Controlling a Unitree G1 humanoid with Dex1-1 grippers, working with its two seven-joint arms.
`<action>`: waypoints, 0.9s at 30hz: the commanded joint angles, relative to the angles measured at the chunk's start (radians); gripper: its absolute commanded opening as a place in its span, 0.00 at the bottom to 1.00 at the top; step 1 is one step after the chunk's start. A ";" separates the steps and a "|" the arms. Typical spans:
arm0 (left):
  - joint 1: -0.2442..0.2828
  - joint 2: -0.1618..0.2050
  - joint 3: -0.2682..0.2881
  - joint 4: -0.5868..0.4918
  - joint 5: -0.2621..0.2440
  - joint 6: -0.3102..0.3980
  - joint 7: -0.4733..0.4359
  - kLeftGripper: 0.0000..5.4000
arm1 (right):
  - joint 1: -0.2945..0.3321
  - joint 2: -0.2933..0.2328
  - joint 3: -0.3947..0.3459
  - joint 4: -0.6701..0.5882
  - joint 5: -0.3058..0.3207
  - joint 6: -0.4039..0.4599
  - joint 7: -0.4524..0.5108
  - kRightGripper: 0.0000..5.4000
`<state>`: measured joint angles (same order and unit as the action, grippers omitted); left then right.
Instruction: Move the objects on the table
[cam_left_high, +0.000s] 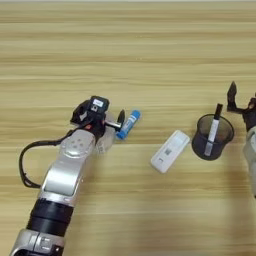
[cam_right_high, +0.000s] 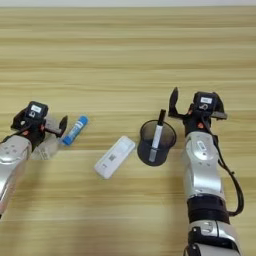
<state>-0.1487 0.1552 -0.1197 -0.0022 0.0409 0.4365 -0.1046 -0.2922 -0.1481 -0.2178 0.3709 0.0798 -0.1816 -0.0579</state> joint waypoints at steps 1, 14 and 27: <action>0.049 0.026 0.020 -0.015 0.006 0.011 -0.012 1.00 | -0.005 0.002 0.003 -0.003 -0.004 0.015 -0.006 1.00; 0.065 0.012 0.035 0.037 -0.011 -0.008 -0.026 1.00 | -0.022 -0.022 -0.020 0.045 -0.008 0.002 -0.022 1.00; 0.062 0.018 0.015 0.016 -0.001 0.002 -0.060 1.00 | -0.018 -0.021 -0.019 0.039 -0.008 0.009 -0.025 1.00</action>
<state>-0.0935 0.1705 -0.0986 0.0313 0.0344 0.4218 -0.1597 -0.2993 -0.1618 -0.2347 0.4088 0.0746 -0.1837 -0.0801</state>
